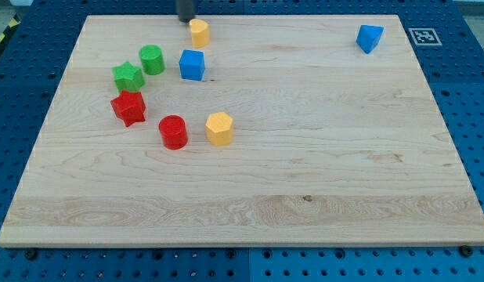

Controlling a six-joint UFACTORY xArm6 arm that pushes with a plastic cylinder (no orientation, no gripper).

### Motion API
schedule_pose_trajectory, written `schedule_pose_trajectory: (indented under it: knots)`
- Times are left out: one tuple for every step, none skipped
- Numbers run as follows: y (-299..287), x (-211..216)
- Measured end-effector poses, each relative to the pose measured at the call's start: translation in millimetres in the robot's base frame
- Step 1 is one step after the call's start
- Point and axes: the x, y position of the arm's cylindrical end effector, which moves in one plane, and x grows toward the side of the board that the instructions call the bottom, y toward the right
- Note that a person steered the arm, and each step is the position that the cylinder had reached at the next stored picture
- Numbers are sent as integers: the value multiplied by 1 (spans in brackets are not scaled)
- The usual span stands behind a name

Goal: Slide the heart diagonally top right to the cube

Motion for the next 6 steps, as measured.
schedule_pose_trajectory:
  knots:
    - [-5,9]
    - [-5,41]
    - [9,46]
    - [31,42]
    - [45,37]
    - [59,37]
